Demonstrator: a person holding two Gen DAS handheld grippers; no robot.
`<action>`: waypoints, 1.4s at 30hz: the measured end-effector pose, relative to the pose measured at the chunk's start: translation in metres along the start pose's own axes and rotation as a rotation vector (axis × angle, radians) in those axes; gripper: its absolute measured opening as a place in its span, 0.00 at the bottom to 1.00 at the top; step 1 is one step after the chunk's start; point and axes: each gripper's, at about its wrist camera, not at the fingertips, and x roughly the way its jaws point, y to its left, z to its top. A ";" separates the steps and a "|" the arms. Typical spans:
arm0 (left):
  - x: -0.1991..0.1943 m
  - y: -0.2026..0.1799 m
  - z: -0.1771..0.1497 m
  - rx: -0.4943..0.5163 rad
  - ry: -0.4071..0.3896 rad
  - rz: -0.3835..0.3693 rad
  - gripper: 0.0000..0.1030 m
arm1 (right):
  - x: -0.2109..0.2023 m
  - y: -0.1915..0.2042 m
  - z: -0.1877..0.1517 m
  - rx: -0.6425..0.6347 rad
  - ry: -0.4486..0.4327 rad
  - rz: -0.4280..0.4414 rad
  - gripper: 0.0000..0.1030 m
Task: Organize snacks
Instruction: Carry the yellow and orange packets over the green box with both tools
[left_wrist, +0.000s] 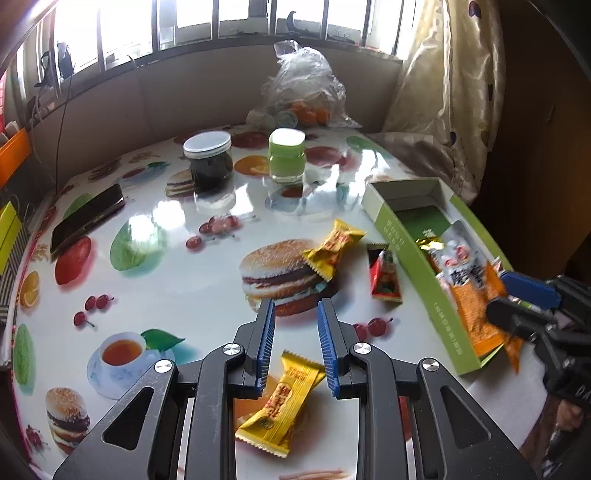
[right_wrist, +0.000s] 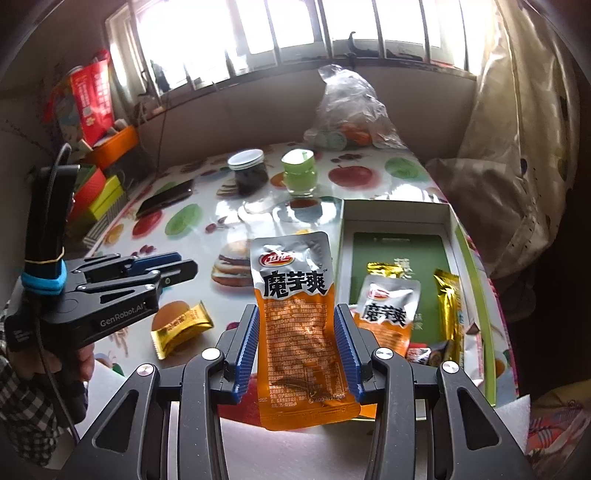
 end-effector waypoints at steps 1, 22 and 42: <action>0.001 0.002 -0.002 0.005 0.006 -0.006 0.24 | -0.001 -0.002 -0.001 0.006 -0.001 -0.002 0.39; 0.032 0.003 -0.049 0.101 0.151 0.011 0.41 | -0.005 -0.013 -0.007 0.041 -0.001 -0.026 0.39; 0.014 -0.031 -0.020 0.133 0.091 -0.032 0.22 | -0.022 -0.035 -0.008 0.079 -0.031 -0.047 0.39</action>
